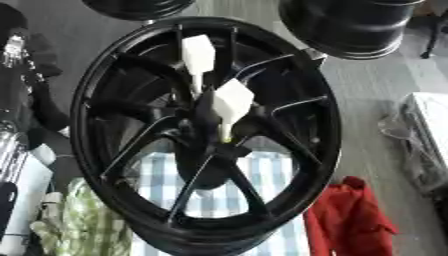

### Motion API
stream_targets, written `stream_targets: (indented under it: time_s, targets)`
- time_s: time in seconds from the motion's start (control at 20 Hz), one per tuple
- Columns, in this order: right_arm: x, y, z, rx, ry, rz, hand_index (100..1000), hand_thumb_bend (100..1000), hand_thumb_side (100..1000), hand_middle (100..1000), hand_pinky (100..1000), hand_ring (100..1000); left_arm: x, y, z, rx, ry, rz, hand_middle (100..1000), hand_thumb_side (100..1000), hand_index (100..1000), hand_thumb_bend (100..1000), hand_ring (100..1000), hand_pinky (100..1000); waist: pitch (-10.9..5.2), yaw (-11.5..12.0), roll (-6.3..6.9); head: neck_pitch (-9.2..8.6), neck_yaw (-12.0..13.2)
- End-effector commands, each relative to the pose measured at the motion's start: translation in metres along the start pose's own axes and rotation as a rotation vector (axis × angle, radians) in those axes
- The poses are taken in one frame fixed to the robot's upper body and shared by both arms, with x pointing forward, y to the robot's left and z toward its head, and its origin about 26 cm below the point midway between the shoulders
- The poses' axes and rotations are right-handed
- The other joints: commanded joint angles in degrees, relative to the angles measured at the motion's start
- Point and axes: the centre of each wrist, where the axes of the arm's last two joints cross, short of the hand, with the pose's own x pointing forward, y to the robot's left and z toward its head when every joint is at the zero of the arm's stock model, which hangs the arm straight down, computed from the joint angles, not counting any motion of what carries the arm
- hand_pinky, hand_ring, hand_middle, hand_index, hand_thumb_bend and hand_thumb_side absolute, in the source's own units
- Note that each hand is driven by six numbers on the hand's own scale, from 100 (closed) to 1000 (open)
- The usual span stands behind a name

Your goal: Pull the pin out of the wheel hub.

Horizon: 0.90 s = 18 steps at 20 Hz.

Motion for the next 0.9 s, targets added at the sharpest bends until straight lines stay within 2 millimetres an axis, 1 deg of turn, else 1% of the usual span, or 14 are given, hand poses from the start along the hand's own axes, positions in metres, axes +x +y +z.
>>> stream_targets:
  time_s: [0.05, 0.2, 0.4, 0.55, 0.7, 0.9]
  targets:
    - [0.041, -0.009, -0.009, 0.099, -0.106, 0.130, 829, 100, 446, 901, 917, 828, 0.009, 0.007, -0.003, -0.003, -0.024, -0.035, 740, 888, 801, 100, 800, 755, -0.95, 0.02, 0.07, -0.20, 0.20]
    - [0.061, -0.008, -0.013, 0.181, -0.152, 0.196, 830, 100, 426, 892, 913, 826, 0.010, 0.008, -0.004, -0.003, -0.030, -0.041, 740, 887, 801, 100, 801, 756, -0.75, 0.20, 0.08, -0.24, 0.14]
    - [0.081, -0.003, -0.016, 0.293, -0.189, 0.299, 831, 100, 412, 878, 905, 825, 0.014, 0.010, -0.005, -0.002, -0.044, -0.046, 743, 878, 802, 100, 804, 756, -0.41, 0.51, 0.22, -0.33, -0.01]
    - [0.098, 0.007, -0.019, 0.412, -0.225, 0.392, 832, 100, 402, 875, 902, 825, 0.020, 0.013, -0.005, -0.002, -0.074, -0.047, 754, 868, 804, 100, 813, 757, -0.12, 0.75, 0.54, -0.19, -0.36]
    - [0.111, 0.018, -0.021, 0.497, -0.254, 0.445, 834, 100, 392, 875, 899, 826, 0.024, 0.016, -0.005, 0.004, -0.093, -0.049, 757, 861, 803, 100, 814, 756, 0.05, 0.83, 0.84, 0.05, -0.71]
    - [0.122, 0.031, -0.022, 0.588, -0.262, 0.472, 837, 100, 399, 886, 898, 830, 0.025, 0.019, -0.004, -0.003, -0.096, -0.063, 757, 863, 802, 100, 814, 757, 0.17, 0.85, 1.05, 0.18, -1.08]
